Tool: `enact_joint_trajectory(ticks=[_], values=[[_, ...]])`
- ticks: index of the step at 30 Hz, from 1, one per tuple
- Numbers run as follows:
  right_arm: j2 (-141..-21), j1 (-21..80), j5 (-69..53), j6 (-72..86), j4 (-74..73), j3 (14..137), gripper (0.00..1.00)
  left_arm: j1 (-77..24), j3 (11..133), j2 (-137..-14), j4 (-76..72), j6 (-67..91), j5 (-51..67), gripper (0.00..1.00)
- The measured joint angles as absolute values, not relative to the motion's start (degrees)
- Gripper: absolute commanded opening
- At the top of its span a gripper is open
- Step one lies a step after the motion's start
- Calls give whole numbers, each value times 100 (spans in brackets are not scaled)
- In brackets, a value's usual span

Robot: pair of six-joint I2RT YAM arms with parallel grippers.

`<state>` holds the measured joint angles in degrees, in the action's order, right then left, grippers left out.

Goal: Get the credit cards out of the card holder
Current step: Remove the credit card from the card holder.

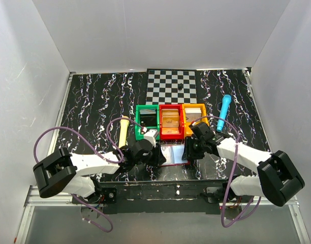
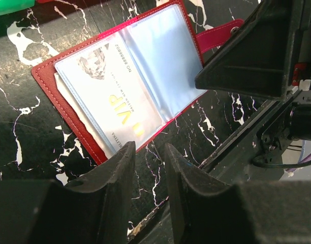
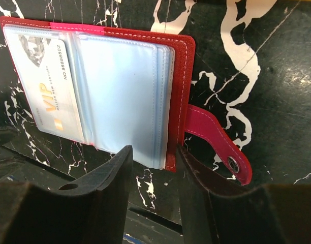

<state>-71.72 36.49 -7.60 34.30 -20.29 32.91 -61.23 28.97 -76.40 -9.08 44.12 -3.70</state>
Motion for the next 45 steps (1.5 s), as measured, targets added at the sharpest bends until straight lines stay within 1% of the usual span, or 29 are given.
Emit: enact_joint_trajectory(ticks=[6,8,12,14,18,21,24,28,36,45], values=[[-6982,3706,-550,3498,-2196,3288,51,-6069,2891,-7500,-908,4416,-390,29],[-6670,3721,-366,3524,-2416,3288,49,-5972,2851,-7426,-934,4445,-373,28],[-5791,3726,-121,3535,-2598,3291,49,-5612,2578,-7323,-1190,4600,-228,24],[-5378,3734,-211,3516,-2377,3271,50,-5463,2410,-7319,-1345,4685,-89,23],[-4862,3798,-698,3533,-1345,2910,51,-5395,2276,-7341,-1549,4797,213,22],[-5175,3802,-1175,3577,-945,2847,49,-5395,2283,-7382,-1706,4856,355,22],[-5957,3802,-1573,3605,-760,2980,47,-5395,2309,-7526,-1769,4912,451,20],[-6624,3802,-1900,3760,-403,2971,46,-5371,2340,-7826,-1813,5000,550,18],[-6906,3802,-2123,3929,137,2936,45,-5321,2353,-8090,-1802,5109,626,17],[-7301,3802,-2167,3931,325,2936,44,-5295,2410,-8224,-1789,5151,622,16]])
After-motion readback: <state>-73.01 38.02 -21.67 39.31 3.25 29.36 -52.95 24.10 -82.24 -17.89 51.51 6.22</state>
